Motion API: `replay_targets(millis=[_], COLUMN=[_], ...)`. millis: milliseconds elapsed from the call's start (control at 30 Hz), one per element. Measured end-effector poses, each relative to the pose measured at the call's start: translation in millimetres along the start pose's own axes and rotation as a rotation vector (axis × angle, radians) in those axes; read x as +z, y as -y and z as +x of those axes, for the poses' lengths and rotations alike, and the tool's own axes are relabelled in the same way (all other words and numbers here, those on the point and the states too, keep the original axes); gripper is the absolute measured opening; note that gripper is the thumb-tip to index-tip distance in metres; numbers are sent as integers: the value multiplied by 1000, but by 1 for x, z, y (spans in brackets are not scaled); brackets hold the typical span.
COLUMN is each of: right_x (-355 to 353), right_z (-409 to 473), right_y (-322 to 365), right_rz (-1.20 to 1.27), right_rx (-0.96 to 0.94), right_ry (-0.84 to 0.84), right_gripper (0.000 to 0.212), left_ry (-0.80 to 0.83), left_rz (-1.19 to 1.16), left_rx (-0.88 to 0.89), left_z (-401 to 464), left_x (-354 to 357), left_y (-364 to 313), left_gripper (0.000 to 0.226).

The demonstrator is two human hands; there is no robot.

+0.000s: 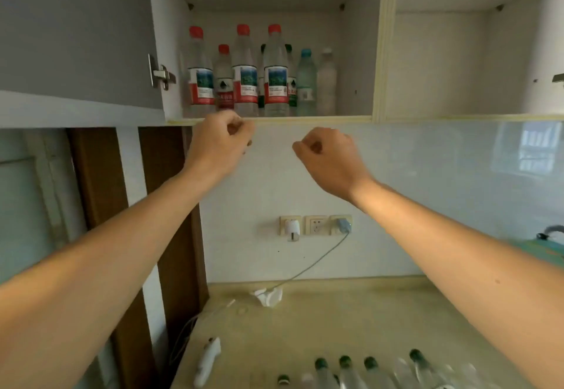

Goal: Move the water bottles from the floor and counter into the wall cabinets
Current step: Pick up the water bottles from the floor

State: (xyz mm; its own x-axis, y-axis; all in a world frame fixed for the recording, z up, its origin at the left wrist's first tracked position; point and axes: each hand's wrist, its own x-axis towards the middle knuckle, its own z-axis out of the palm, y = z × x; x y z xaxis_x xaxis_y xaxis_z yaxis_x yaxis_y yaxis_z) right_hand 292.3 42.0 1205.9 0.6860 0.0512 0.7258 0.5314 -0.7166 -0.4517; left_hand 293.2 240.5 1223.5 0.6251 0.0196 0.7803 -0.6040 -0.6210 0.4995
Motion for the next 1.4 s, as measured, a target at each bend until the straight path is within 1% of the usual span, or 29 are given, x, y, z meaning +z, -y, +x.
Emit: replay_targets(millis=[100,200,267,333,400,467,600,667,700,767,833,967,1033,1067,1200,1267,1333,1400], right_x=[-2,-5,-9,-15,-19,-23,-29,-34,-37,-45,-55,-71,-72,-70,-53,-38,-19,4], right_z=[-56,-111,-151,-190,-229,-268,-352,-396,-417,-462,-504,-591,-635,-657,-752,-806,-857,-902], right_y=[-11,-32,-52,-73,-94,-117,-173,-204,-222,-260,-298,-374,-411,-429,-488,-512,-535,-559], right_rz=[-4,-22,-10,32,89,153,320,399,394,303,240,131,90,64,-46,-90,-117,-138], right_rx=[111,243,321,412,508,611,811,910,952,973,985,1050,1043,1036,1076,1110,1139,1148], right_ry=[47,95,127,177,215,238,275,275,269,294,387,615,676,696,754,803,858,894], right_gripper=[43,51,56,58,54,49,38,32,33,44,48,32,20,18,26,40,50,52], left_ry=[94,186,256,332,416,501,663,713,727,750,768,812,852,870,940,970,998,1029], left_rz=[-24,-86,-125,-157,-173,-201,-328,-358,-384,-426,-401,-354,-321,-287,-126,-77,-43,-13], left_rx=[-91,-198,-290,-328,-329,-360,-508,-577,-623,-701,-766,-957,-1026,-1045,-1072,-1080,-1091,-1091], left_z=[-55,-108,-142,-177,-214,-253,-339,-382,-403,-445,-489,-583,-632,-657,-745,-793,-842,-889], left_x=[20,48,72,97,122,147,204,235,250,282,315,389,427,445,505,535,561,584], left_y=[2,7,7,3,-4,-10,-16,-17,-19,-24,-33,-48,-48,-44,-14,11,37,63], left_gripper=[40,49,50,45,41,41,46,46,46,46,47,42,36,33,13,3,11,19])
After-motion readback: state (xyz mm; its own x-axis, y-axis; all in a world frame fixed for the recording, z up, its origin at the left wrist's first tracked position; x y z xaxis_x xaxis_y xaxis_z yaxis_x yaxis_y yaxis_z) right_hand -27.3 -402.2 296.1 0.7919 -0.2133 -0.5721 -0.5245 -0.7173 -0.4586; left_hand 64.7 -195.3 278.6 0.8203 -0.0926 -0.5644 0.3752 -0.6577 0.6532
